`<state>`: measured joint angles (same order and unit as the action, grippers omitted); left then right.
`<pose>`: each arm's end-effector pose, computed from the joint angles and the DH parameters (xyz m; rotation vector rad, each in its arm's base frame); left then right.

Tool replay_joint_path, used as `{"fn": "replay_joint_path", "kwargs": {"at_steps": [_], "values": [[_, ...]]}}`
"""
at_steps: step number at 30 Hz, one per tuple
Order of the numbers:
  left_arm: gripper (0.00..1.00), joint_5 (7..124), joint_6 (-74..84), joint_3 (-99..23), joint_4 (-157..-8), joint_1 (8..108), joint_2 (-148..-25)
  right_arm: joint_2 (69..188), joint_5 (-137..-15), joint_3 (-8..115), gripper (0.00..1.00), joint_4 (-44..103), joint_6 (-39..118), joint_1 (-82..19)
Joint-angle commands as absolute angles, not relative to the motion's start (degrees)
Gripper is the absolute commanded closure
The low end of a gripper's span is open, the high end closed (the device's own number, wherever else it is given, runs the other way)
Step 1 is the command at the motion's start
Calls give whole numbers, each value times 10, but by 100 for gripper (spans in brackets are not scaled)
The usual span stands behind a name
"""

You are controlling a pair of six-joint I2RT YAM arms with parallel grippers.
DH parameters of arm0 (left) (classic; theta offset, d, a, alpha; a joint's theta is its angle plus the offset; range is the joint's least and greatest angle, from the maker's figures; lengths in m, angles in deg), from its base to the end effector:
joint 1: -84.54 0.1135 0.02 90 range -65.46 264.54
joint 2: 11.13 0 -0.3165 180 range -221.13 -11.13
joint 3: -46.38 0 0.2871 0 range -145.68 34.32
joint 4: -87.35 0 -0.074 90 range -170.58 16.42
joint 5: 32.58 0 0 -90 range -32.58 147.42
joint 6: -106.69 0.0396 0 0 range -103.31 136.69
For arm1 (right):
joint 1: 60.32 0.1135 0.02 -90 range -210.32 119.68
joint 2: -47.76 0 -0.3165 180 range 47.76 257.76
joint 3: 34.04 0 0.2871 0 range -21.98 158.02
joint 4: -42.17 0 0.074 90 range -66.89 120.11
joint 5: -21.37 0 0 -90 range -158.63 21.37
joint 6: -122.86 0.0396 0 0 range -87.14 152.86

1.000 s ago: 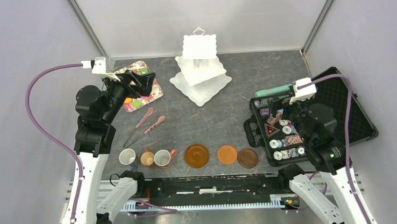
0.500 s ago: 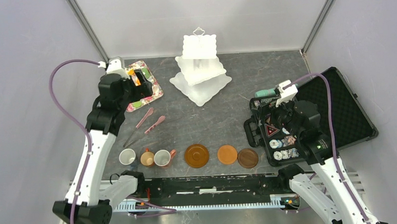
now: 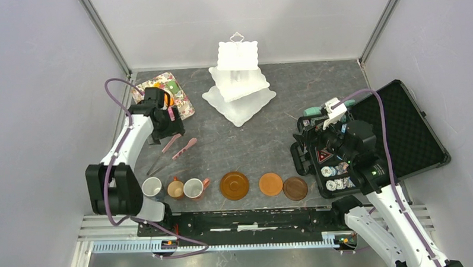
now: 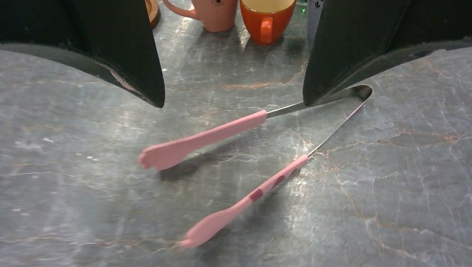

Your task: Serve the afternoon tea

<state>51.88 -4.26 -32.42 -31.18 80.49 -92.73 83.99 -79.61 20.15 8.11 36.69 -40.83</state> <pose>0.3093 -0.0181 0.3104 -0.4235 2.6493 -0.0059 0.1354 0.0559 0.3578 -0.3880 1.8310 0.4595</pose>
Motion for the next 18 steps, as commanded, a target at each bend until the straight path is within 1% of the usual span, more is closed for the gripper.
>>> {"fn": "replay_joint_path", "kwargs": {"at_steps": [1, 3, 5, 10, 13, 14, 18], "values": [[2, 496, -3, -320, -310, 815, -964, 832, -809, 202, 2, 116, 368, -410], [9, 469, 13, -321, -314, 815, -988, 830, -806, 197, 2, 117, 367, -410], [20, 456, 23, -328, -312, 814, -1009, 831, -808, 193, 2, 118, 367, -410], [28, 463, 42, -319, -344, 815, -1035, 831, -818, 193, 2, 117, 372, -410], [43, 457, 65, -339, -343, 815, -1069, 825, -816, 201, 2, 114, 371, -410], [45, 457, 70, -349, -340, 815, -1080, 822, -813, 202, 2, 113, 371, -410], [46, 444, 82, -378, -332, 815, -1116, 811, -805, 202, 2, 112, 372, -410]]}}
